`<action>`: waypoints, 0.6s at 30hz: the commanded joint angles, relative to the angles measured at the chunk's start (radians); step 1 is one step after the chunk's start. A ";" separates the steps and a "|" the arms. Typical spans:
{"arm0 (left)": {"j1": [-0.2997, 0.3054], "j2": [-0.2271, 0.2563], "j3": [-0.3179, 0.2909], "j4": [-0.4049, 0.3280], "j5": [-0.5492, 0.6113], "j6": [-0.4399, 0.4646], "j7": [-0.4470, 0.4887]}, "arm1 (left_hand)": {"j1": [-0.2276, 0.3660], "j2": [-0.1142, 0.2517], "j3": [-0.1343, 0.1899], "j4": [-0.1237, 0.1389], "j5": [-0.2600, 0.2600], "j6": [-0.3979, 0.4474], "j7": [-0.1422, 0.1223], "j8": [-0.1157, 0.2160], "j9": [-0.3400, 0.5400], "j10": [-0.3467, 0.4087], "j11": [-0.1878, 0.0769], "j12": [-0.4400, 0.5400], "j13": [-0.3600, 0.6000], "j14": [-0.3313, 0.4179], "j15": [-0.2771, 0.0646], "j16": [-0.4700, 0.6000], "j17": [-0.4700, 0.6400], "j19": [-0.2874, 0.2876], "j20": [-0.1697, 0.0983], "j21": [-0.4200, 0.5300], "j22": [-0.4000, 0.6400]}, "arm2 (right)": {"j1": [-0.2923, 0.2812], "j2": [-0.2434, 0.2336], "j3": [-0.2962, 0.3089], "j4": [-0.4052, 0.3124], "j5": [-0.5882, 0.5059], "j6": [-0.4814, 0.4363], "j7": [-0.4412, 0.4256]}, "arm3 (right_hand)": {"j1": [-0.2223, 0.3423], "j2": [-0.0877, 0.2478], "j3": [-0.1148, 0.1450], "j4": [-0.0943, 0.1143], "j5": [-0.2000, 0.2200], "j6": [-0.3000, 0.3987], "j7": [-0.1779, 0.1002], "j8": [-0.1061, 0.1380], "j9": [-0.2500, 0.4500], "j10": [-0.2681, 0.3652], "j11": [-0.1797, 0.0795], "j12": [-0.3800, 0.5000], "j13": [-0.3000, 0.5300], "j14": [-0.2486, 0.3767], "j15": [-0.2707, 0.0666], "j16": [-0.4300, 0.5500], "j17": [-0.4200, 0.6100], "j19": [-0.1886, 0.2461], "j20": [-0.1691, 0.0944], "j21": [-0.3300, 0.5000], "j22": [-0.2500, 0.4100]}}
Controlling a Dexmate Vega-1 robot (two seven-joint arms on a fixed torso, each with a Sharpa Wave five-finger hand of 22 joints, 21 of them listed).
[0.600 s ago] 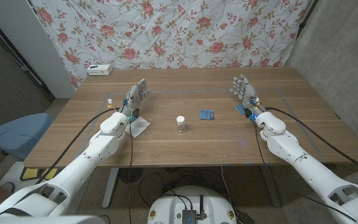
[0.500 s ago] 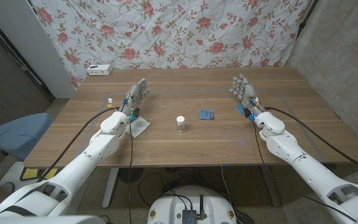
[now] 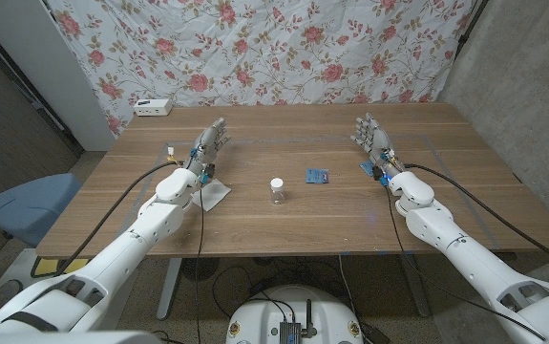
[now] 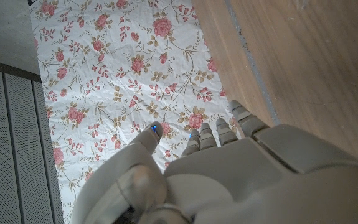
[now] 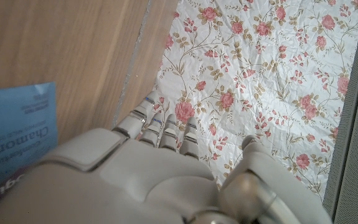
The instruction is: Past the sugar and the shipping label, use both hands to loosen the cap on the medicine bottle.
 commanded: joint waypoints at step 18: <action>0.075 0.062 0.028 -0.173 0.062 0.044 0.027 | 0.040 -0.044 -0.007 -0.070 0.000 -0.011 -0.035 0.002 0.003 -0.013 -0.035 0.001 0.001 -0.019 -0.023 -0.004 0.002 -0.023 0.021 -0.006 0.002 | -0.036 -0.036 0.009 -0.027 -0.018 -0.008 -0.024 | 0.017 0.004 0.009 -0.013 0.010 0.007 -0.015 0.003 0.004 0.017 -0.020 0.009 0.003 0.013 -0.011 0.006 -0.001 0.006 -0.024 0.008 0.005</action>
